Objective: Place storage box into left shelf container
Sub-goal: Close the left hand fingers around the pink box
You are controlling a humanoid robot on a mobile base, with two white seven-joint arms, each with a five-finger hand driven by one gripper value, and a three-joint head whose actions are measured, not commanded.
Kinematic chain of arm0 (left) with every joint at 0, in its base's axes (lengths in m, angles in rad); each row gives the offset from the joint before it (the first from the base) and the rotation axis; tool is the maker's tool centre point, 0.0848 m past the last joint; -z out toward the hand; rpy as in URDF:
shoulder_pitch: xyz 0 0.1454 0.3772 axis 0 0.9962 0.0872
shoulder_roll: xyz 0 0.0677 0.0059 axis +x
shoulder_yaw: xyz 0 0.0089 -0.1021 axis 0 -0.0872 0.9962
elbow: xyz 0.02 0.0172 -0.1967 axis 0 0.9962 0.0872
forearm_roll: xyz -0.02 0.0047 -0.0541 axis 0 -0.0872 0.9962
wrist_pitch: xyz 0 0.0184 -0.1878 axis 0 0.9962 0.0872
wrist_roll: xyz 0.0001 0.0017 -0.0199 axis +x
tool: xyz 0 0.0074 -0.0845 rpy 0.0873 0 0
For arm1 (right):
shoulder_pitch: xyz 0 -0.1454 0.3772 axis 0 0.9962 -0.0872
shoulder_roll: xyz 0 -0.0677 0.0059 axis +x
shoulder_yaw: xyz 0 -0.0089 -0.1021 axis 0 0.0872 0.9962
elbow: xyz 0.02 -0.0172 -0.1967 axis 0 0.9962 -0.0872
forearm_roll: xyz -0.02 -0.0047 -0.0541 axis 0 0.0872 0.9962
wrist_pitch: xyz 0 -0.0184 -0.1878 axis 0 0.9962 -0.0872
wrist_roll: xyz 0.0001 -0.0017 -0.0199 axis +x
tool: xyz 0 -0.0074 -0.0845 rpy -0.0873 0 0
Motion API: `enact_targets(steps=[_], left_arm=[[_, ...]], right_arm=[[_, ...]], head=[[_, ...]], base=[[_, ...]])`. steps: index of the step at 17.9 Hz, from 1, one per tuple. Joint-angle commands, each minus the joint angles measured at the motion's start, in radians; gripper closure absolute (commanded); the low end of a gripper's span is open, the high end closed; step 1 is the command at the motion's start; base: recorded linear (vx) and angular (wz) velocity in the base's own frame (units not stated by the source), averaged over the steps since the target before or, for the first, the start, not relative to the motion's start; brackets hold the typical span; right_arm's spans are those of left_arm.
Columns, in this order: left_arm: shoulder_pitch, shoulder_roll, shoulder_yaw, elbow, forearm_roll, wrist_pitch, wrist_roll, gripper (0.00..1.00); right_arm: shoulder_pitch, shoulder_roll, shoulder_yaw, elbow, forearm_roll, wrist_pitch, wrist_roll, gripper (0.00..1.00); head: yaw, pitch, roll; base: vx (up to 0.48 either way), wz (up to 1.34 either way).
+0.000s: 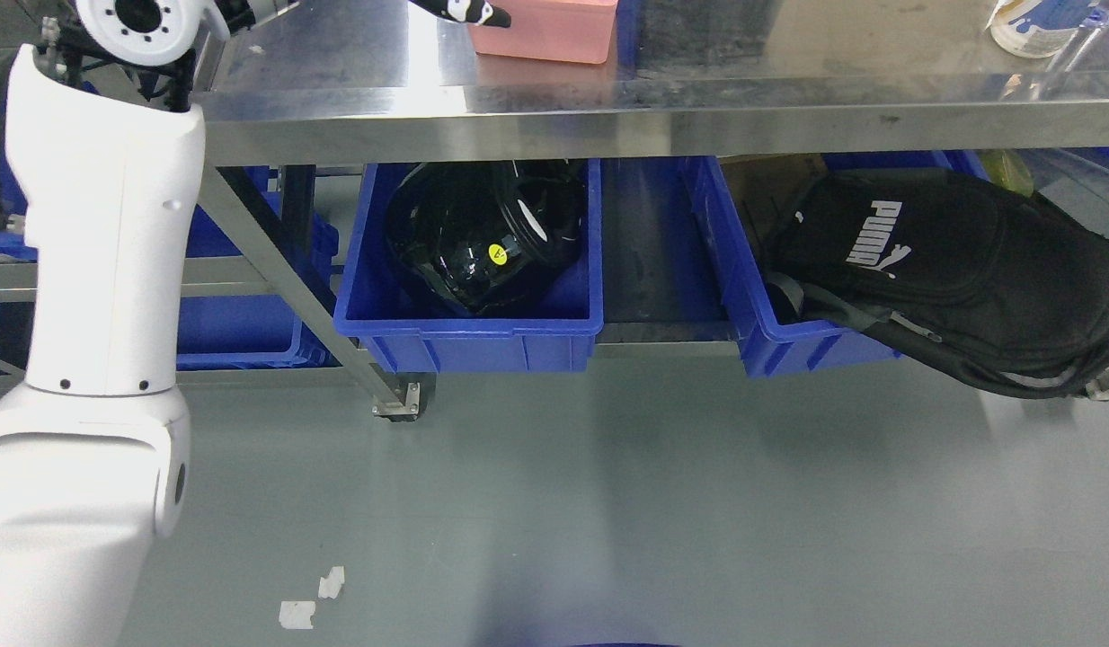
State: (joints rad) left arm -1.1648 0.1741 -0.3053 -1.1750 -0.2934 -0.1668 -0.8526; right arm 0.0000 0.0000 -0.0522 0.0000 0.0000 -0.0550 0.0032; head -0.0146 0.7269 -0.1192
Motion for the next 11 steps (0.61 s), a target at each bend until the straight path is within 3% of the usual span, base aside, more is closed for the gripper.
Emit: enact_targets(steps=[1,7,11], left_arm=[[-0.061,-0.058,-0.153,0.319,-0.166,-0.071,-0.026,0.01],[-0.119,-0.084,-0.155,0.37,-0.242,-0.057,-0.016,0.02],[-0.125,-0.105,-0.153,0.386,-0.248,0.01,-0.014,0.02]], right_arm=[[-0.005,-0.017,0.0,-0.017,-0.021,0.004,-0.005,0.0],[-0.005,-0.017,0.0,-0.017,-0.021,0.004,-0.006,0.0],[-0.005,-0.017,0.0,-0.017,-0.021,0.006,-0.006,0.0]], head=[[0.0,0.0,0.0],[0.0,0.0,0.0],[0.0,0.0,0.0]], base=[[0.0,0.0],[-0.001,0.0],[0.0,0.0]])
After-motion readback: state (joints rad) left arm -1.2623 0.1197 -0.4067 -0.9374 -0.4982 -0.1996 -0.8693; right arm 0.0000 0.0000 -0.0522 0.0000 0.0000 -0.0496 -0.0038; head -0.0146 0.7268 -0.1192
